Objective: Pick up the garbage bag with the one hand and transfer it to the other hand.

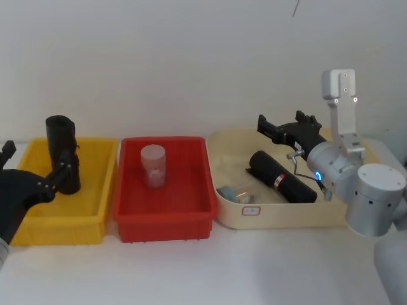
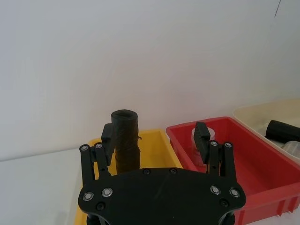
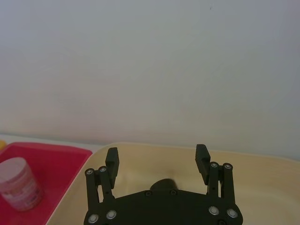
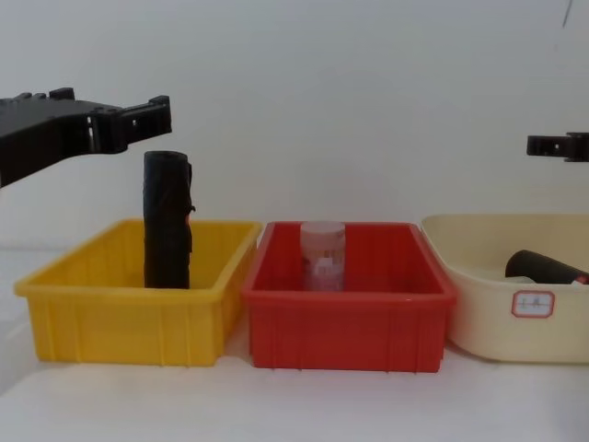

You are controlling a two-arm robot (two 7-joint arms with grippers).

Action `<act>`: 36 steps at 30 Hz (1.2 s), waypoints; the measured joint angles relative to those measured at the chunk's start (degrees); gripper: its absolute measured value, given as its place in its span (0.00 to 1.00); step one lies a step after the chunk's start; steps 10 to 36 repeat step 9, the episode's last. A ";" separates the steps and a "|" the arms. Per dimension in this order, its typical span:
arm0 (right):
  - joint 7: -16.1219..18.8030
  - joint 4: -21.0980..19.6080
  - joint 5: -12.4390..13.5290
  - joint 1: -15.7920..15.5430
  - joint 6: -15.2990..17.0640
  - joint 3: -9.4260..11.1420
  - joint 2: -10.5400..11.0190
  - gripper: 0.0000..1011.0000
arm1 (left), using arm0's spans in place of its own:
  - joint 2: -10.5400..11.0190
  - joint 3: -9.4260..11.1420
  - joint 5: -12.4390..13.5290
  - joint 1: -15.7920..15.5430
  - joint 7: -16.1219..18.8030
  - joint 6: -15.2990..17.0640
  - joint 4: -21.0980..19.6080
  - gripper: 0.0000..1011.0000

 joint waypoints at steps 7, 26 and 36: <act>0.99 -1.47 0.04 -1.30 0.38 0.15 0.42 0.99 | 0.00 0.00 0.00 0.00 0.00 0.00 0.00 0.99; 1.27 -1.84 0.05 -1.63 0.50 0.19 0.53 0.99 | 0.00 0.00 0.00 0.00 0.00 0.00 0.00 0.99; 1.27 -1.84 0.05 -1.63 0.50 0.19 0.53 0.99 | 0.00 0.00 0.00 0.00 0.00 0.00 0.00 0.99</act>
